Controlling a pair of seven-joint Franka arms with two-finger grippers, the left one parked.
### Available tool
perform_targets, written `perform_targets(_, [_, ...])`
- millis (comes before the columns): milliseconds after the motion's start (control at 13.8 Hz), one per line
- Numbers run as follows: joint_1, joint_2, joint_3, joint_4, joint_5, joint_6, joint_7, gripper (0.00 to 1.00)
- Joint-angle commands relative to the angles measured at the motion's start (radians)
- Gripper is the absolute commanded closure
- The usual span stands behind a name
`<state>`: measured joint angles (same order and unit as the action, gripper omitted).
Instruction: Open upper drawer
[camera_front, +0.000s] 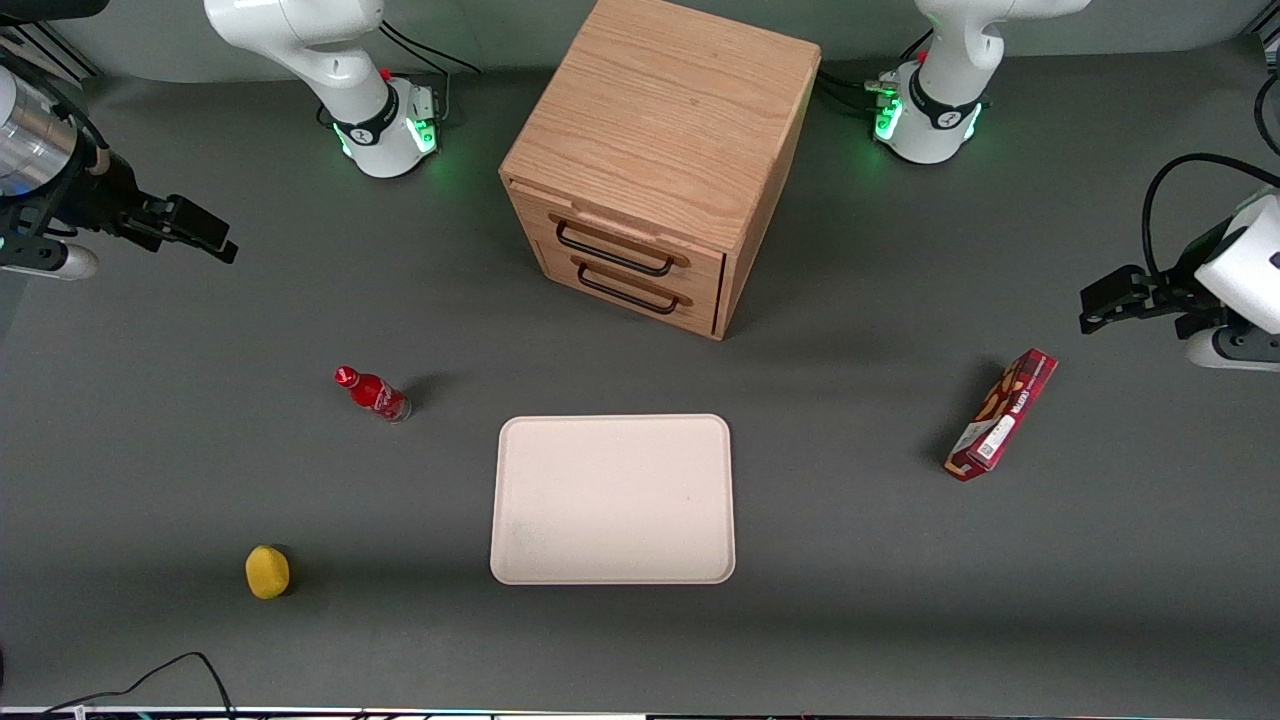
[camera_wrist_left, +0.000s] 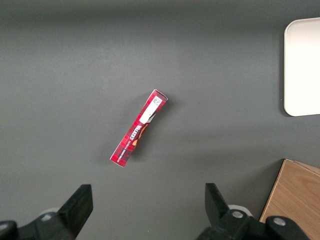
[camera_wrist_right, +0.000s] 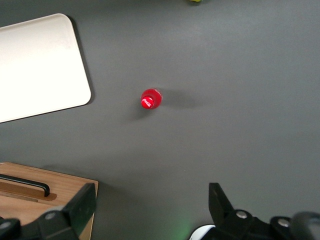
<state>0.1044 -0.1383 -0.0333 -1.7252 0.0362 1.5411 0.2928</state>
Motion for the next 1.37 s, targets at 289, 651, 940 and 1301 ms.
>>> perform_targets(289, [0.011, 0.016, 0.001, 0.058, 0.007, -0.030, -0.006, 0.00])
perform_targets(651, [0.012, 0.060, 0.162, 0.107, 0.106, -0.095, -0.358, 0.00])
perform_targets(940, [0.011, 0.192, 0.353, 0.113, 0.166, -0.084, -0.518, 0.00])
perform_targets(1301, [0.018, 0.465, 0.512, 0.220, 0.165, 0.038, -0.518, 0.00])
